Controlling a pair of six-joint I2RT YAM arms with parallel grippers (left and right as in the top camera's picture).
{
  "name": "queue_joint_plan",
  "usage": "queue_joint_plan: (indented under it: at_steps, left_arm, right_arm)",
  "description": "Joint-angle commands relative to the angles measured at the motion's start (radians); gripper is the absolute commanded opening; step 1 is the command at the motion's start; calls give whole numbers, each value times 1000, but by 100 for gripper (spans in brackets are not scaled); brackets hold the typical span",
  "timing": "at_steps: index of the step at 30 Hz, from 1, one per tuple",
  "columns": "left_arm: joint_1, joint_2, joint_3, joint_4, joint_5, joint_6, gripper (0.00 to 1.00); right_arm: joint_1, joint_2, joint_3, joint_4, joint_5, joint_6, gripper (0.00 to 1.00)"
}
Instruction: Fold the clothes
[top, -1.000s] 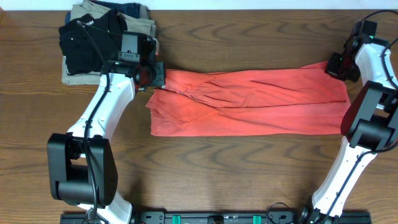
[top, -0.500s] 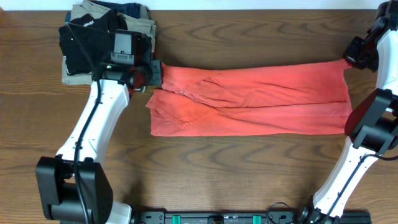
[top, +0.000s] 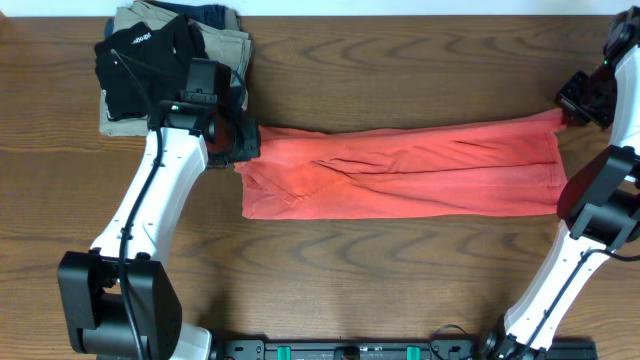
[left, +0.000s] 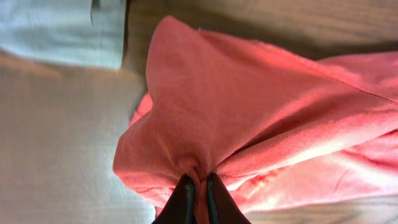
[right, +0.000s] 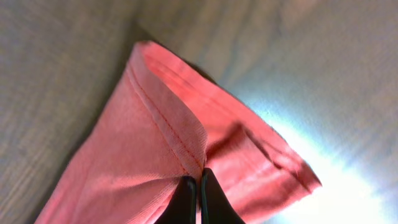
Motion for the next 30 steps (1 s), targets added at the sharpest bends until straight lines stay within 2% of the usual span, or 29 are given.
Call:
queue_joint_plan:
  at_steps: [1, 9, 23, 24, 25, 26, 27, 29, 30]
  left_arm:
    - [3, -6, 14, -34, 19, -17, 6]
    - [3, -2, -61, -45, 21, -37, 6]
    - [3, 3, -154, -82, 21, -47, 7]
    - [3, 3, -164, -82, 20, -47, 14]
    - [3, 3, -171, -82, 20, -47, 27]
    - [3, 3, -179, -82, 20, -47, 33]
    - [3, 3, -185, -83, 20, -47, 34]
    - [3, 3, -191, -86, 20, -47, 38]
    - [3, 3, -191, -90, 21, -47, 41]
  right_arm:
    - [-27, -12, 23, -23, 15, 78, 1]
    - [-69, -61, 23, -93, 32, 48, 1]
    - [-50, -61, 8, -238, 142, 28, 1]
    - [-49, -61, 6, -238, 140, 14, 1]
    - [-48, -61, 4, -238, 135, 1, 1]
    - [-46, -61, -1, -238, 135, -8, 1]
    - [-44, -61, -5, -238, 135, -23, 4]
    - [-42, -61, -13, -238, 135, -48, 14]
    - [-42, -61, -16, -238, 135, -55, 26]
